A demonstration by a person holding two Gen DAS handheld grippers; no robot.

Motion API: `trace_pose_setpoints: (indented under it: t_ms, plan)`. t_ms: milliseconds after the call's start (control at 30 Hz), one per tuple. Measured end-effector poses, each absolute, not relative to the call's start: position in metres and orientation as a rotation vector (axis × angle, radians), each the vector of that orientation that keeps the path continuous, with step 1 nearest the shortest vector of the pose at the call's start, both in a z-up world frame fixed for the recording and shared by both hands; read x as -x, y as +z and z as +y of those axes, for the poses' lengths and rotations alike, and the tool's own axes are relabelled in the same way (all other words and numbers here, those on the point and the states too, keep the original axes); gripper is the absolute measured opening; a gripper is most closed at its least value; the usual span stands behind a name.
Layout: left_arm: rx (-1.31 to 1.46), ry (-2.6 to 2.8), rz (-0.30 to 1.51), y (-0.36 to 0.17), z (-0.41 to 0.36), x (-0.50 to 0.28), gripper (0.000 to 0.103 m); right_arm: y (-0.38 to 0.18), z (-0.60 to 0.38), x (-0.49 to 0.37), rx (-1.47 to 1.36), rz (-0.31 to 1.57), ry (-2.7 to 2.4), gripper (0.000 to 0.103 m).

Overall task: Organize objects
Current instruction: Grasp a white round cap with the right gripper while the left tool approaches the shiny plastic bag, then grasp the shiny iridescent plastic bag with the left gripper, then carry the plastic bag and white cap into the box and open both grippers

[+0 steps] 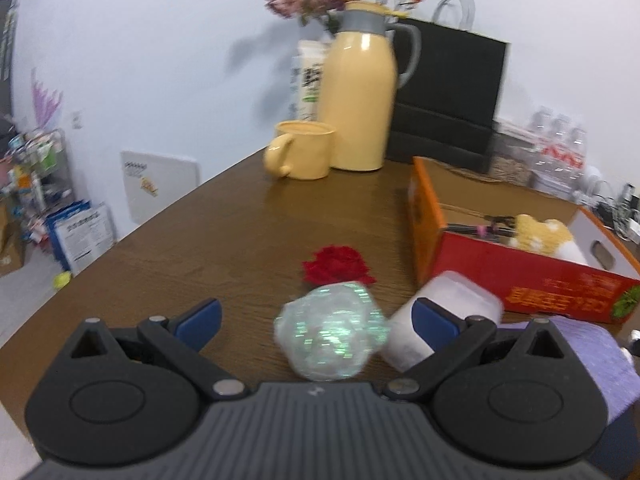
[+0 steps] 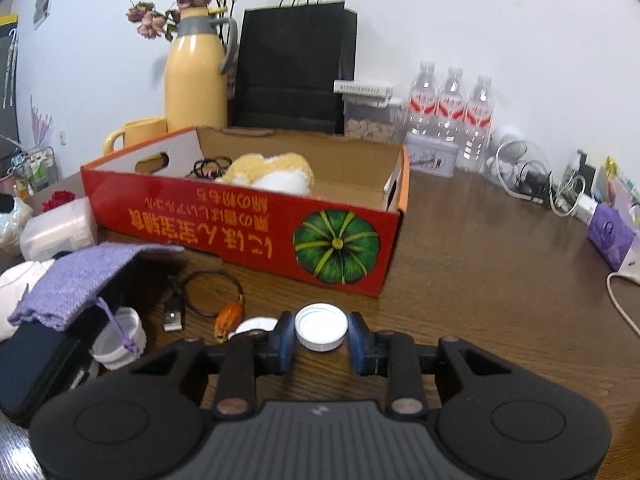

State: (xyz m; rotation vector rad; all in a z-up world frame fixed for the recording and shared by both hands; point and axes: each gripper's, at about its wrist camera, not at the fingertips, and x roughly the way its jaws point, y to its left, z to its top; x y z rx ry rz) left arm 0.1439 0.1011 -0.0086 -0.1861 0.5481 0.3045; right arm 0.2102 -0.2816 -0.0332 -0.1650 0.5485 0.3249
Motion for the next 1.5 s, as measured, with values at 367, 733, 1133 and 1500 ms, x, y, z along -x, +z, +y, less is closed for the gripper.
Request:
trace_pose_setpoints:
  t_ms: [367, 733, 1133, 1500]
  plan:
    - [0.271, 0.325, 0.583, -0.028, 0.118, -0.16, 0.101, -0.031, -0.274, -0.205, 0.182, 0.524, 0.323, 0.027]
    - [0.293, 0.257, 0.572, -0.034, 0.12, -0.158, 0.047, -0.031, -0.276, -0.202, 0.167, 0.522, 0.309, 0.027]
    - [0.206, 0.205, 0.445, 0.012, 0.097, -0.165, 0.047, -0.018, -0.271, -0.197, 0.155, 0.467, 0.324, 0.027]
    - [0.083, 0.032, 0.383, 0.043, 0.023, -0.224, 0.048, 0.028, -0.233, -0.225, 0.19, 0.344, 0.377, 0.027]
